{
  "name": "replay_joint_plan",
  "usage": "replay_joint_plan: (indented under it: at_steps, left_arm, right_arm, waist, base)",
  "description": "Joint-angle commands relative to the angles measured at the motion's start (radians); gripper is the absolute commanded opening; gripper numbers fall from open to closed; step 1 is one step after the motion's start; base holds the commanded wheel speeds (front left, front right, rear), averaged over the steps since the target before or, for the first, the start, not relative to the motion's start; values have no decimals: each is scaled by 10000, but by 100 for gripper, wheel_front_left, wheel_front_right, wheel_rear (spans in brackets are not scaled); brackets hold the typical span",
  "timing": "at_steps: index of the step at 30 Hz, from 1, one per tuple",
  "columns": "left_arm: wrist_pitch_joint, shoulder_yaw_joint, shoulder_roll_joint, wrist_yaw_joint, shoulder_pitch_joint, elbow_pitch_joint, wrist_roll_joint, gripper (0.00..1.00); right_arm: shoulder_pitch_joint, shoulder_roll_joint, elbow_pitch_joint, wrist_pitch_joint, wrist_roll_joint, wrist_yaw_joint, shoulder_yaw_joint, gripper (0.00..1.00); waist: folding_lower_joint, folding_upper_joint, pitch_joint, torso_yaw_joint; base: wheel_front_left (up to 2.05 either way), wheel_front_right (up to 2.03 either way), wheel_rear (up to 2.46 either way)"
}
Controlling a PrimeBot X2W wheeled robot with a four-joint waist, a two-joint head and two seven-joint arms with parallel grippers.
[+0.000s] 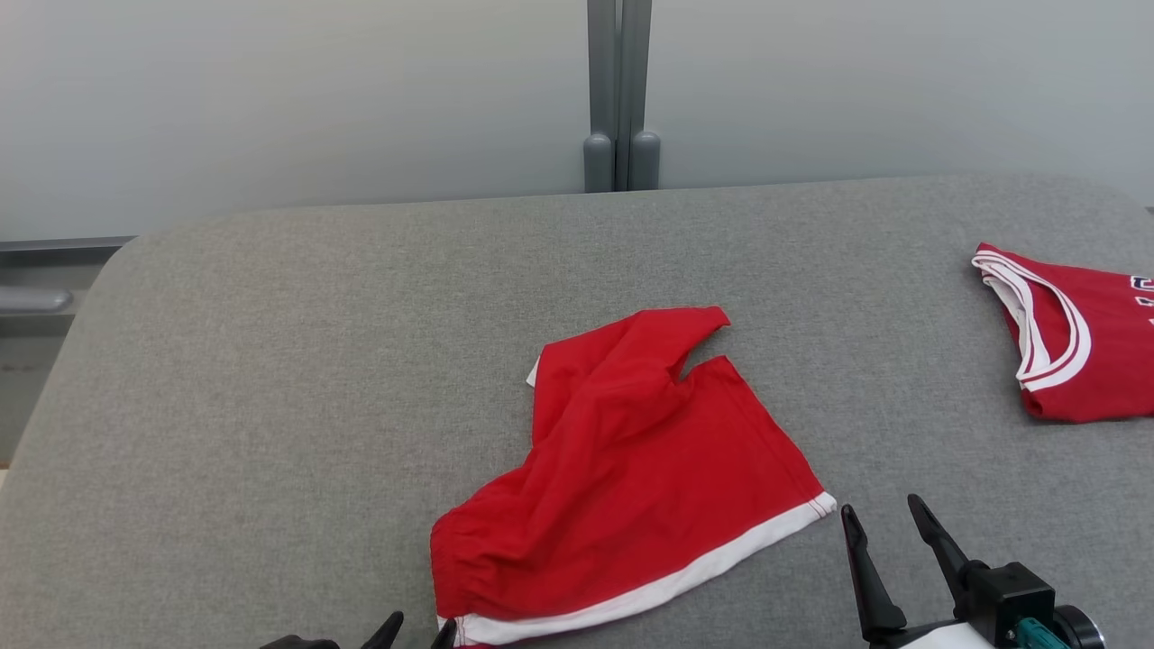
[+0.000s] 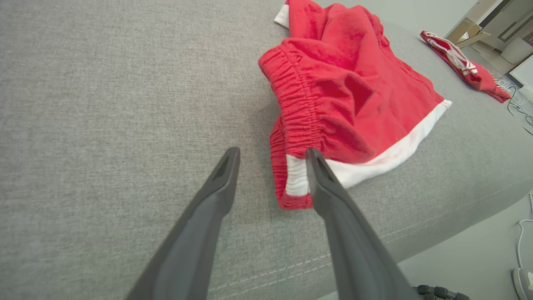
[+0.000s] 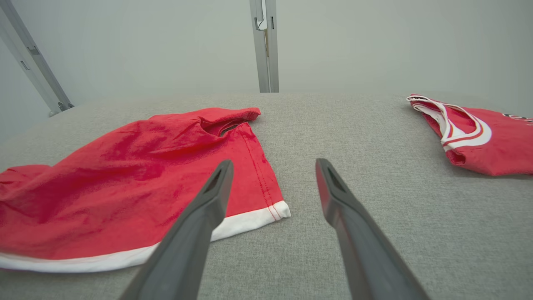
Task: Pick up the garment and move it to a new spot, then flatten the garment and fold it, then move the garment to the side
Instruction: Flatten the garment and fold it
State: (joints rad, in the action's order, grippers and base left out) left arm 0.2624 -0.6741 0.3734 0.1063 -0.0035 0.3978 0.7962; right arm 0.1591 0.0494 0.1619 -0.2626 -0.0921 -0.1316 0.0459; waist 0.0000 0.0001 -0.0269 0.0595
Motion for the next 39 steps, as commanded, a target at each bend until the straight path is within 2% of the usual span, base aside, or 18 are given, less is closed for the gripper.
replay_joint_plan:
  at_steps: [1,5,8,13,16,21,27,34,39]
  left_arm:
    - [24,116,7,46,163,48,-177,100]
    - [26,1073,-171,-375,448,-549,-871,100]
    - [25,2145,-437,-724,898,-1559,-1818,100]
    - [26,3926,-1290,-997,1692,-3159,-3588,100]
    - [15,4884,-1858,-951,2038,-3662,-4553,100]
    - [14,6114,-2596,-343,2249,-3717,-5521,100]
    - [14,6603,-2923,154,2092,-3313,-5922,100]
    - [15,6651,-3048,242,1942,-3109,-5997,100]
    - [15,6483,-2935,247,2009,-2994,-5940,100]
  right_arm:
    - [26,19,-41,-27,115,17,19,100]
    - [-47,21,-281,-27,137,17,-102,100]
    - [-67,19,-599,-27,188,17,-314,100]
    - [-60,16,-1125,-28,142,17,-747,100]
    - [14,18,-1262,-27,180,17,-880,100]
    - [62,21,-1274,-27,13,17,-1101,100]
    - [84,21,-806,-28,-100,17,-1167,100]
    - [-121,21,-592,-27,-177,17,-1083,100]
    - [-193,20,-528,-27,-277,17,-1034,100]
  waist:
    - [0,-1,-41,22]
    - [0,-1,-67,20]
    - [0,-1,-100,53]
    - [0,-1,-179,193]
    - [0,-1,-251,267]
    - [0,-1,-317,298]
    - [0,-1,-332,198]
    - [0,-1,-311,126]
    - [0,-1,-302,132]
  base:
    - [0,0,0]
    - [0,0,0]
    - [0,0,0]
    - [0,0,0]
    - [0,0,0]
    - [0,0,0]
    - [0,0,0]
    - [0,0,0]
    - [0,0,0]
